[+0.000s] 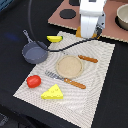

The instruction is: Interact with the objects in diverse but meaningful ways.

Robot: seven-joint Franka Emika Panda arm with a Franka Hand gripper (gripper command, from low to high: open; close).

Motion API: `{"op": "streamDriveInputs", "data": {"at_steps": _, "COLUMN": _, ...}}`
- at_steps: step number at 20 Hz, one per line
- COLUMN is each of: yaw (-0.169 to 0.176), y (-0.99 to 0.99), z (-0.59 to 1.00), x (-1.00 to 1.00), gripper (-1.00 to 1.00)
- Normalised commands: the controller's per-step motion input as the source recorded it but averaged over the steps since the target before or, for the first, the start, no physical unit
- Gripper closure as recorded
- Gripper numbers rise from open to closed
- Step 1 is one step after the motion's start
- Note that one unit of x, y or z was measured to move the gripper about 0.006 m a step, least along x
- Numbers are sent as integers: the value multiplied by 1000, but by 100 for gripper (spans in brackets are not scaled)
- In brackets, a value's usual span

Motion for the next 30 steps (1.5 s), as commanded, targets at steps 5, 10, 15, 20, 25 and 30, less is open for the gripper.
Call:
{"op": "streamDriveInputs", "data": {"at_steps": 5, "yaw": 51, "y": 36, "z": -577, "x": -86, "gripper": 100}}
{"op": "streamDriveInputs", "data": {"at_steps": 10, "yaw": 45, "y": 0, "z": -625, "x": -177, "gripper": 100}}
{"op": "streamDriveInputs", "data": {"at_steps": 15, "yaw": 44, "y": 28, "z": -666, "x": -274, "gripper": 100}}
{"op": "streamDriveInputs", "data": {"at_steps": 20, "yaw": 44, "y": 67, "z": -455, "x": -251, "gripper": 100}}
{"op": "streamDriveInputs", "data": {"at_steps": 25, "yaw": 56, "y": 187, "z": 732, "x": -11, "gripper": -100}}
{"op": "streamDriveInputs", "data": {"at_steps": 30, "yaw": 81, "y": 158, "z": 939, "x": -5, "gripper": -100}}
